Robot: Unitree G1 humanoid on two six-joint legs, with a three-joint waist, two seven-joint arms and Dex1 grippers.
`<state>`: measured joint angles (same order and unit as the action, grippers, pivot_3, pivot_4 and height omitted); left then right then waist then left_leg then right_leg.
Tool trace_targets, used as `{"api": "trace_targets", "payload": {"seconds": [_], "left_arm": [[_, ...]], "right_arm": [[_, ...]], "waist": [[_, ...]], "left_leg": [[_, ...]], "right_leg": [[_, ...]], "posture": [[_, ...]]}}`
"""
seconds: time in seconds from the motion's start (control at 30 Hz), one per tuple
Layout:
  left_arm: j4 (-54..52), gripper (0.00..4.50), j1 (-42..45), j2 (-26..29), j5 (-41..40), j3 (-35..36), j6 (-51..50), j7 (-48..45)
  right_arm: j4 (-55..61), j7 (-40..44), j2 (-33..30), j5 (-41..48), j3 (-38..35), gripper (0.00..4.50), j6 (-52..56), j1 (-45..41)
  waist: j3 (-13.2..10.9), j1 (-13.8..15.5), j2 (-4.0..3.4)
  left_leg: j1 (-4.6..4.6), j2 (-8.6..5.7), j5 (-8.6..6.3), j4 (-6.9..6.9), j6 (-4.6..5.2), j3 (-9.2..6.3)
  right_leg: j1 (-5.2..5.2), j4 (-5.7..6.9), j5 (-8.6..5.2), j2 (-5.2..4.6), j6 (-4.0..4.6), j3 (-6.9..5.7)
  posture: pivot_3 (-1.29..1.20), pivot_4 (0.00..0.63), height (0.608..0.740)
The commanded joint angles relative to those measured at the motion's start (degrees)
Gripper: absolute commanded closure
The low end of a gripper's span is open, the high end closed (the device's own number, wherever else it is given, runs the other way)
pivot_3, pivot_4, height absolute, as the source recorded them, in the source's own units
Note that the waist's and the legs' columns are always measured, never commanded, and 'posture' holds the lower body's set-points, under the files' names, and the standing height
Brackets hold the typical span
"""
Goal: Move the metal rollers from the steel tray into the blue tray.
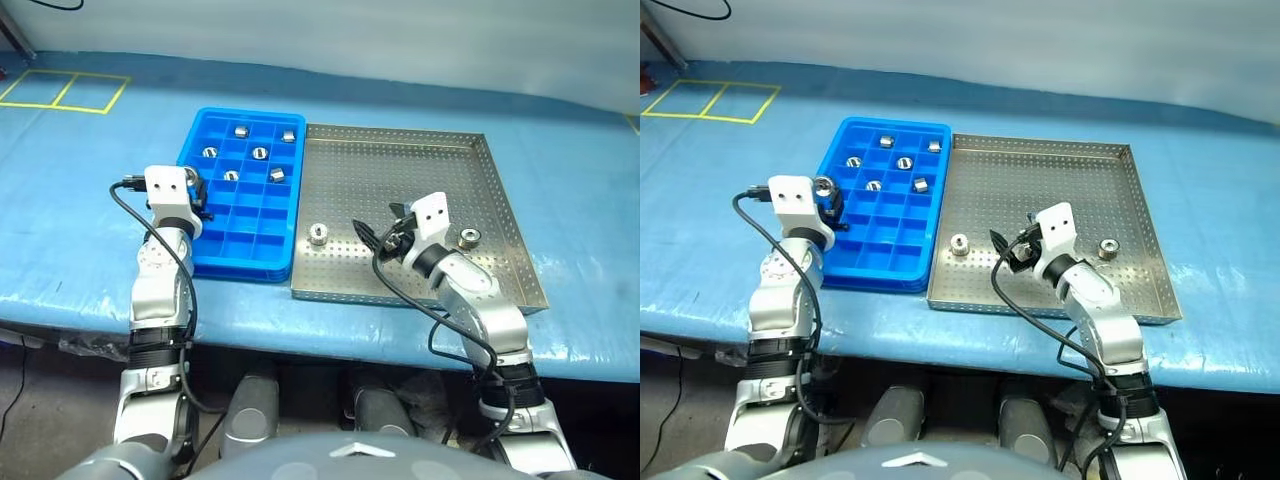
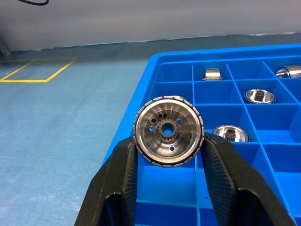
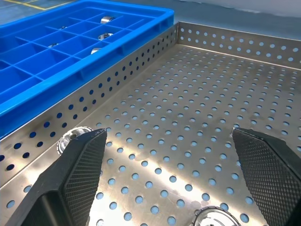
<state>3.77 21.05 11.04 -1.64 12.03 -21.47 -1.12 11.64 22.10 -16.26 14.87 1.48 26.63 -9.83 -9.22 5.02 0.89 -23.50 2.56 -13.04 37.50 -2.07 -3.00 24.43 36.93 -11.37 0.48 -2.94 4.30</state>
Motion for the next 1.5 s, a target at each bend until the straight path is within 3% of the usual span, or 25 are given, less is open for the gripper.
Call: {"api": "trace_targets", "payload": {"seconds": [0.03, 0.23, 0.27, 0.4, 0.67, 0.83, 1.17, 1.5], "left_arm": [[1.1, 2.8, 2.2, 0.28, 0.15, 1.34, 0.33, 2.79], [4.0, 2.8, 3.45, 1.05, -0.4, 0.84, 0.12, 2.32], [4.23, 2.06, 3.64, 1.15, -0.49, 0.56, -0.06, 1.91], [2.79, 0.77, 4.28, 1.27, 0.14, -1.96, 0.98, 0.07], [-10.59, 0.77, 7.02, 4.12, -6.91, -14.44, -5.47, -21.08], [-11.69, 0.77, 10.84, 6.96, -9.85, -20.05, -11.54, -30.55], [1.96, 0.77, 23.65, 15.06, -3.97, -30.58, -23.35, -40.29], [9.76, 0.77, 29.04, 17.21, -0.92, -38.03, -21.48, -52.07]], "right_arm": [[3.31, -0.52, -0.34, 0.45, -1.84, 0.0, -0.46, 0.48], [4.07, -0.82, -0.24, 0.27, -1.89, 0.0, -0.43, 1.24], [4.19, -0.79, -0.29, 0.12, -1.71, 0.0, -0.55, 1.29], [4.55, -1.02, -0.15, 0.02, -1.76, 0.0, -0.56, 1.47], [5.99, -2.46, 0.17, 0.26, -3.4, 0.0, -0.62, 3.13], [7.37, -3.83, 0.44, 0.24, -4.22, 0.0, -0.79, 4.91], [9.75, -5.46, 1.16, 0.2, -5.29, 0.0, -1.28, 8.46], [10.55, -6.66, 1.31, -0.55, -5.17, 0.0, -1.56, 10.08]], "waist": [[0.0, -0.28, 0.0], [0.0, -0.79, 0.0], [0.0, -0.82, 0.0], [0.0, -0.97, 0.0], [0.0, -1.37, 0.0], [0.01, -3.62, -0.03], [0.02, -7.14, -0.06], [0.01, -7.31, -0.07]], "left_leg": [[0.01, 0.0, 0.0, 0.0, 0.0, 0.0], [0.0, 0.0, 0.0, 0.0, 0.0, 0.0], [0.0, 0.0, 0.0, 0.0, 0.0, -0.01], [0.01, 0.0, 0.0, 0.0, 0.0, 0.0], [-0.05, -0.01, 0.0, 0.0, 0.0, 0.02], [-0.02, -0.01, 0.0, 0.01, 0.0, 0.04], [0.04, 0.02, 0.01, 0.0, 0.03, 0.05], [-0.04, 0.01, 0.0, -0.01, 0.04, 0.06]], "right_leg": [[0.0, 0.01, 0.0, 0.0, -0.01, 0.0], [0.0, 0.01, 0.01, 0.0, -0.01, 0.0], [0.0, 0.01, 0.01, 0.0, -0.01, -0.01], [-0.01, 0.01, 0.0, 0.0, -0.01, 0.0], [0.03, -0.01, 0.0, -0.02, 0.0, 0.01], [0.01, 0.0, -0.03, -0.01, 0.03, 0.06], [0.04, 0.12, -0.06, 0.04, 0.06, 0.1], [0.11, 0.08, -0.07, 0.03, 0.07, 0.11]], "posture": [[0.2, 0.15, 0.74], [0.19, 0.15, 0.74], [0.19, 0.15, 0.74], [0.17, 0.15, 0.74], [0.11, 0.15, 0.74], [0.06, 0.15, 0.74], [0.0, 0.15, 0.74], [-0.04, 0.15, 0.74]]}}
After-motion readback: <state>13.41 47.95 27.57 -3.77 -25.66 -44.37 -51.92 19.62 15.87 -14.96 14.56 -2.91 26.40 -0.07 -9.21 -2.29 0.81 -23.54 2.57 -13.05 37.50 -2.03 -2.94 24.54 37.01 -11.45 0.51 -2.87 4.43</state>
